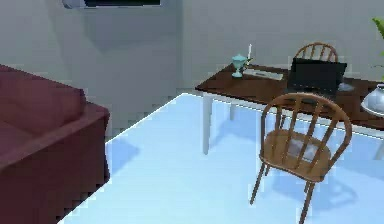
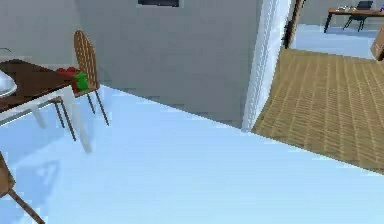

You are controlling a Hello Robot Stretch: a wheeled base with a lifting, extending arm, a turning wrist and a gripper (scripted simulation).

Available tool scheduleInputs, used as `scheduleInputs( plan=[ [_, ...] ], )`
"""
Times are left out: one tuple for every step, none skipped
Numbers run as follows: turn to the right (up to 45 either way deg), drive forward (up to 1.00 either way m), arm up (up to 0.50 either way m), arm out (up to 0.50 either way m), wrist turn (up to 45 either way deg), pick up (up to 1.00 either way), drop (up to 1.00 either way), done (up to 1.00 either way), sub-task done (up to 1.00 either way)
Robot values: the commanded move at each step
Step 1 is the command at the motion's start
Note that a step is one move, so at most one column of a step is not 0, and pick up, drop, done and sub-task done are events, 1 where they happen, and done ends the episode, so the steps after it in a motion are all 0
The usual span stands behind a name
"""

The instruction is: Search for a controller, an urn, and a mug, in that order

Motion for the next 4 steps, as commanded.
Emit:
scheduleInputs(
  plan=[
    [-45.0,0.00,0.00,0.00,0.0,0.00,0.00,0.00,0.00],
    [-45.0,0.00,0.00,0.00,0.0,0.00,0.00,0.00,0.00],
    [-45.0,0.00,0.00,0.00,0.0,0.00,0.00,0.00,0.00],
    [-21.0,0.00,0.00,0.00,0.0,0.00,0.00,0.00,0.00]
  ],
)
